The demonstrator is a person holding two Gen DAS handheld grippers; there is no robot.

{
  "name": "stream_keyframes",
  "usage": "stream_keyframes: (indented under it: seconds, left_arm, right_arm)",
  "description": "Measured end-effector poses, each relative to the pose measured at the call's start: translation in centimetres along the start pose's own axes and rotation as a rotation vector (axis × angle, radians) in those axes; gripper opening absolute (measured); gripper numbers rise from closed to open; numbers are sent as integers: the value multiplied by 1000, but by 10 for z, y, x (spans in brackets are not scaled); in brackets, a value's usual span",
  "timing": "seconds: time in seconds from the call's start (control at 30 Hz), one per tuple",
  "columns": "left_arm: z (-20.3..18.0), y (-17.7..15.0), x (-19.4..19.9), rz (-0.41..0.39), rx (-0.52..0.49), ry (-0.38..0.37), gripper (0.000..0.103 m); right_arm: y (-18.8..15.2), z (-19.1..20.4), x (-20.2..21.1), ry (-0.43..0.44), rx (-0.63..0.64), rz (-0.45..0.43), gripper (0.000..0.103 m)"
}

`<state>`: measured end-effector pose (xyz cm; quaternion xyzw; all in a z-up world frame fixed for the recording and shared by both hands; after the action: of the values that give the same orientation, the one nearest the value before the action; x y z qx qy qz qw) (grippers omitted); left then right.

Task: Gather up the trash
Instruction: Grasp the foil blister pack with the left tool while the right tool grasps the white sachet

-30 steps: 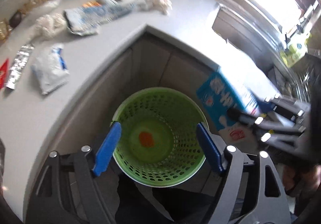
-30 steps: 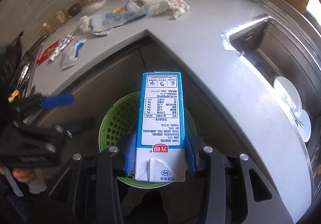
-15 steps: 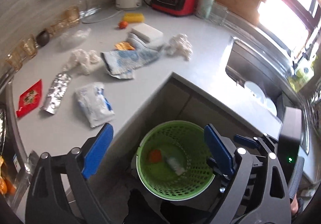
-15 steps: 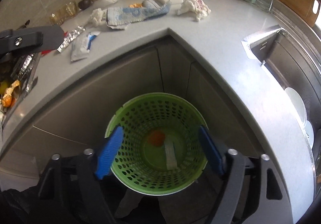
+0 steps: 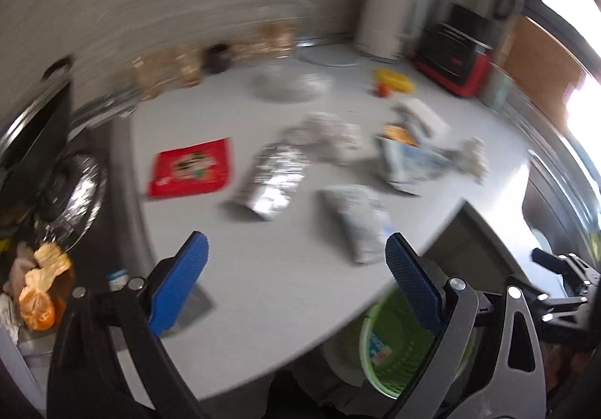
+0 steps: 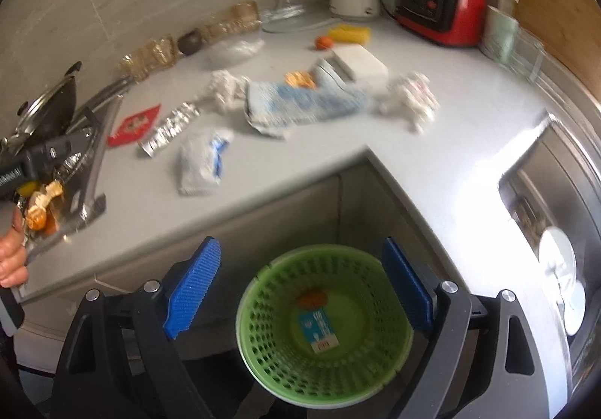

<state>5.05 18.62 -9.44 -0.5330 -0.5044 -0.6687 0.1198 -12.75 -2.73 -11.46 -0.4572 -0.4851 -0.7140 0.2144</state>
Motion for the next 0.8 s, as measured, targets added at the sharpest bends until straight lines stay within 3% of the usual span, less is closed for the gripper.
stream_keyframes:
  seconds: [0.13, 0.27, 0.63, 0.8]
  left_arm:
    - [52, 13, -24, 35, 72, 25, 91]
    - [65, 23, -43, 45, 51, 2, 91]
    - [37, 57, -114, 121, -146, -177, 91]
    - [27, 66, -134, 143, -217, -223, 91]
  right_arm:
    - [30, 23, -18, 12, 8, -2, 87]
    - [50, 43, -46, 5, 3, 23, 87]
    - [69, 96, -121, -19, -6, 107, 86]
    - [74, 110, -143, -54, 11, 140, 76]
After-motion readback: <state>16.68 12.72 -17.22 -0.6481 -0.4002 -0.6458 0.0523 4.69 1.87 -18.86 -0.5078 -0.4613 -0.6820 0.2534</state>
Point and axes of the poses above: each gripper's, at about its wrist camera, not at the fingertips, and x roughly against the way its jaws point, z to its left, y to its top, the point moved 1 cm from there along -x, roughly the way its jaws point, and after that the axes turned 5 degrees about z, right-handed, at the moved point
